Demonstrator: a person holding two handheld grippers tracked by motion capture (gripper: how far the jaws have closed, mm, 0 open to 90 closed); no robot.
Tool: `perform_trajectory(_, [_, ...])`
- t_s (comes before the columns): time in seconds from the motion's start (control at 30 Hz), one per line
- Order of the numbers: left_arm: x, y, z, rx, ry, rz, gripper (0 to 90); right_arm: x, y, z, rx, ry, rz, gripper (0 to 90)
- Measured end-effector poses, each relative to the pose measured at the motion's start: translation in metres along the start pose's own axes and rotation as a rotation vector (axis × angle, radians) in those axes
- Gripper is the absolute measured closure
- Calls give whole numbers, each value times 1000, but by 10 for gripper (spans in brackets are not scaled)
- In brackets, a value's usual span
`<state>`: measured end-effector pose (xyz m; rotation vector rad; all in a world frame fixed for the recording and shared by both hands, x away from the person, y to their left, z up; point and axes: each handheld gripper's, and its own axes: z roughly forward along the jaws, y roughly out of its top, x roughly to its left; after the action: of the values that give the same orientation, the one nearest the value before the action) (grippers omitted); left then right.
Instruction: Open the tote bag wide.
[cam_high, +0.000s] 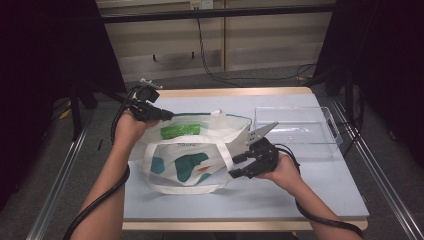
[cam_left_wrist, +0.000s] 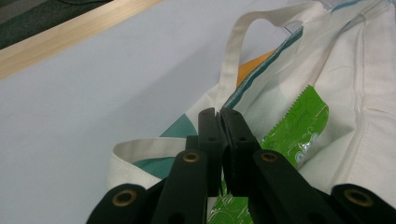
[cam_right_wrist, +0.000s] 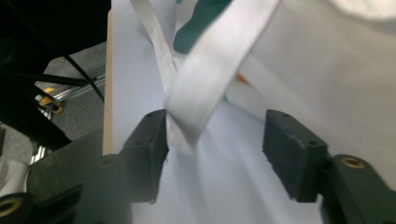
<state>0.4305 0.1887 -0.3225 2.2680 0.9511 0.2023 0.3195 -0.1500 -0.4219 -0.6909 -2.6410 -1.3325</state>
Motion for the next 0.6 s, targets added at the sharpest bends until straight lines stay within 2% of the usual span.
perform_trajectory(0.07, [-1, -1, 0, -13, 2, -13, 873, 0, 5, -1, -5, 2, -1, 336])
perform_trajectory(0.13, [0, -1, -1, -6, 1, 9, 872, 1, 9, -1, -8, 1, 0, 328])
perform_trajectory(0.23, [0, -1, -1, 1, -2, 17, 871, 1, 12, -1, -15, -4, 3, 328])
perform_trajectory(0.33, [-1, -2, -1, -9, 0, 10, 870, -1, 19, 5, -13, -11, 24, 379])
perform_trajectory(0.4, [-2, -2, -2, -2, -1, 22, 865, -2, 20, 6, -19, -7, 24, 389])
perform_trajectory(0.43, [-2, -2, -3, 4, 1, 44, 860, -2, 24, 9, -26, -12, 16, 450])
perform_trajectory(0.5, [-2, -3, -3, -3, 1, 42, 852, -1, 25, 10, -24, -7, 16, 482])
perform_trajectory(0.53, [-1, -4, -3, -4, -10, 36, 798, 0, 27, 11, -33, 13, -4, 620])
perform_trajectory(0.57, [-1, -4, -3, -4, -10, 36, 755, 0, 27, 11, -33, 13, -4, 620])
perform_trajectory(0.6, [0, -5, -4, -5, -13, 31, 721, 2, 29, 12, -13, -1, -30, 726])
